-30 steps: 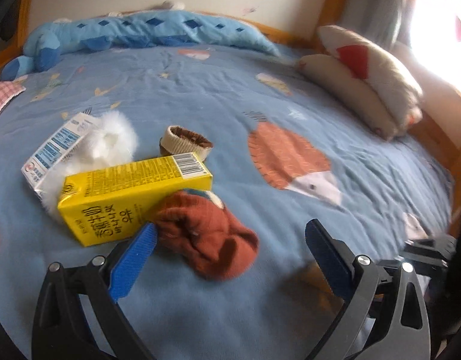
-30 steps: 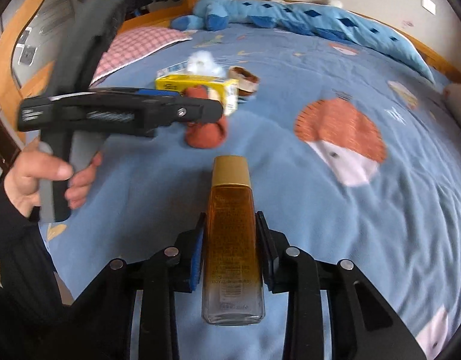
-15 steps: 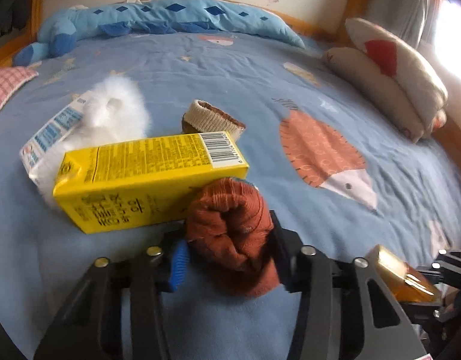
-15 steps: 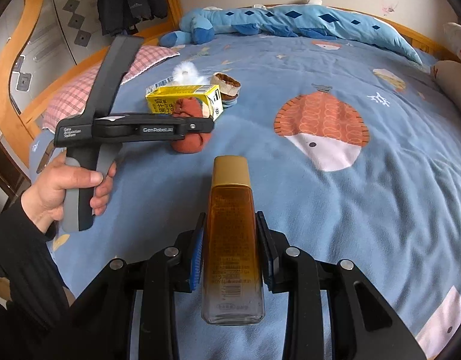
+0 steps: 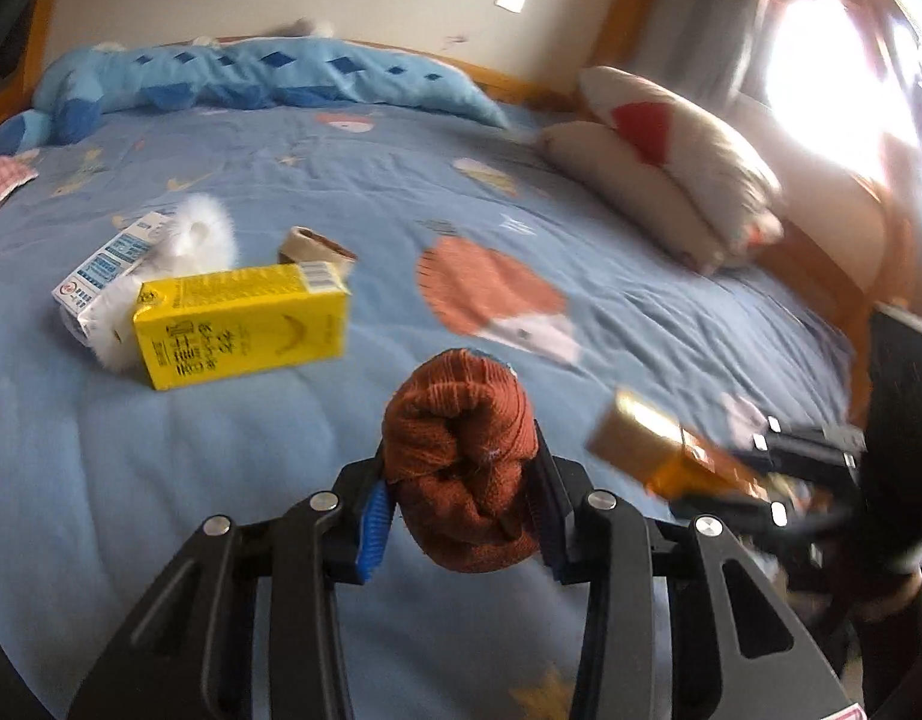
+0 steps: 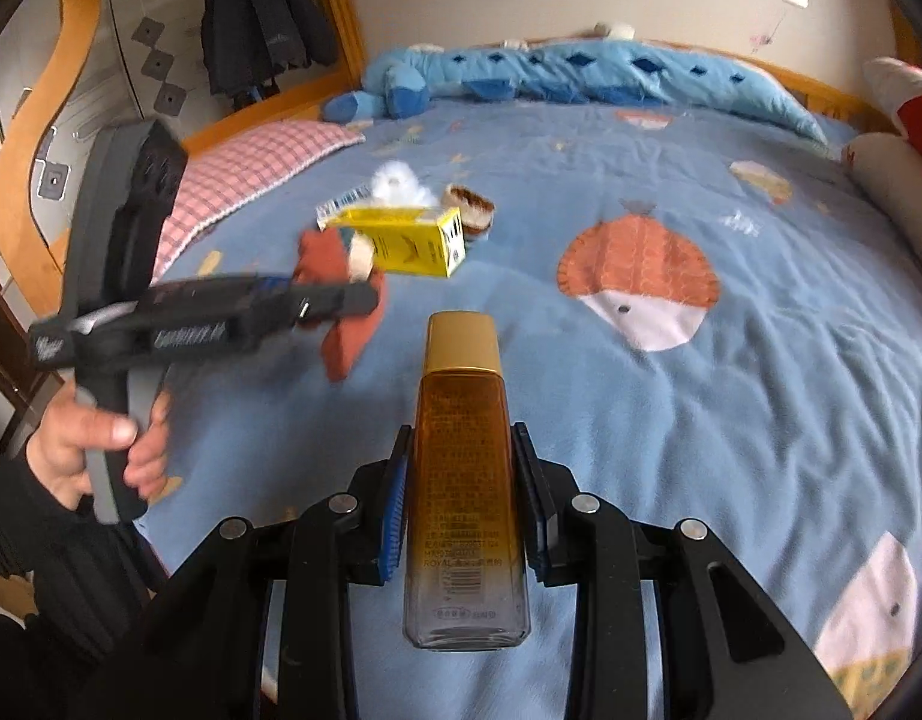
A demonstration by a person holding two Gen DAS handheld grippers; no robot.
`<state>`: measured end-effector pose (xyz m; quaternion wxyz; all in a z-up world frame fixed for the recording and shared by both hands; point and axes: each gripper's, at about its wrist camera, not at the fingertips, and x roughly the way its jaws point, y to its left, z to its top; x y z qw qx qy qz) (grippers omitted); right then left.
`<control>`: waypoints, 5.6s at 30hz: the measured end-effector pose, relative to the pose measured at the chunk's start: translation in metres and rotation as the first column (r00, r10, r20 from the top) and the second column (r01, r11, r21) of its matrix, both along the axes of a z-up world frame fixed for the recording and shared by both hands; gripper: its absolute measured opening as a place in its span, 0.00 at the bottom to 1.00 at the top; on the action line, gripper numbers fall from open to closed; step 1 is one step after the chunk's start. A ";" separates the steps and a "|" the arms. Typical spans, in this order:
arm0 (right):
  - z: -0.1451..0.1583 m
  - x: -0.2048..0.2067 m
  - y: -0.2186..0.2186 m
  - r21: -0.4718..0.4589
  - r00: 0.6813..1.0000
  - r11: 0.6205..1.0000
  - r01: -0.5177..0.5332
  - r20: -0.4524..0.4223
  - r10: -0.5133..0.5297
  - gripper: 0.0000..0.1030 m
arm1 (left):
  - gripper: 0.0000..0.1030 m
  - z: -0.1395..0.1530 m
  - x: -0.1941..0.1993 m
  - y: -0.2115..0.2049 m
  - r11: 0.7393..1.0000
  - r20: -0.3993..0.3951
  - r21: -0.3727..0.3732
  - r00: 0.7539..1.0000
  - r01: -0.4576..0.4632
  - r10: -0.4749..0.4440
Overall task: Collect trash
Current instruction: 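Carry the perfume bottle and brown sock over the yellow bin, then open both grippers to drop the bottle and sock into the bin, then return both tools to the remaining trash on the quilt, then grasp the yellow milk carton with the right gripper while the left grasps the small cup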
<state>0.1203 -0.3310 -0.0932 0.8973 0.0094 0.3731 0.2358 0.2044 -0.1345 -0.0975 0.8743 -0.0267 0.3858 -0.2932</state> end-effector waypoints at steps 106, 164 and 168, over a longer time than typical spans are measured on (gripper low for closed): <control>0.030 -0.307 -0.100 0.227 0.794 0.803 0.551 0.154 -0.589 0.87 | 0.96 0.026 -0.241 -0.126 0.886 0.170 0.086 0.869 0.457 -0.465; -0.019 0.218 0.202 -0.330 0.794 0.723 -0.607 -0.204 0.573 0.67 | 0.96 0.005 0.116 0.160 0.992 0.014 0.014 0.992 -0.126 0.126; -0.032 0.221 0.213 -0.349 0.763 0.678 -0.646 -0.286 0.580 0.61 | 0.96 0.002 0.116 0.155 0.994 0.015 0.039 0.994 -0.106 0.105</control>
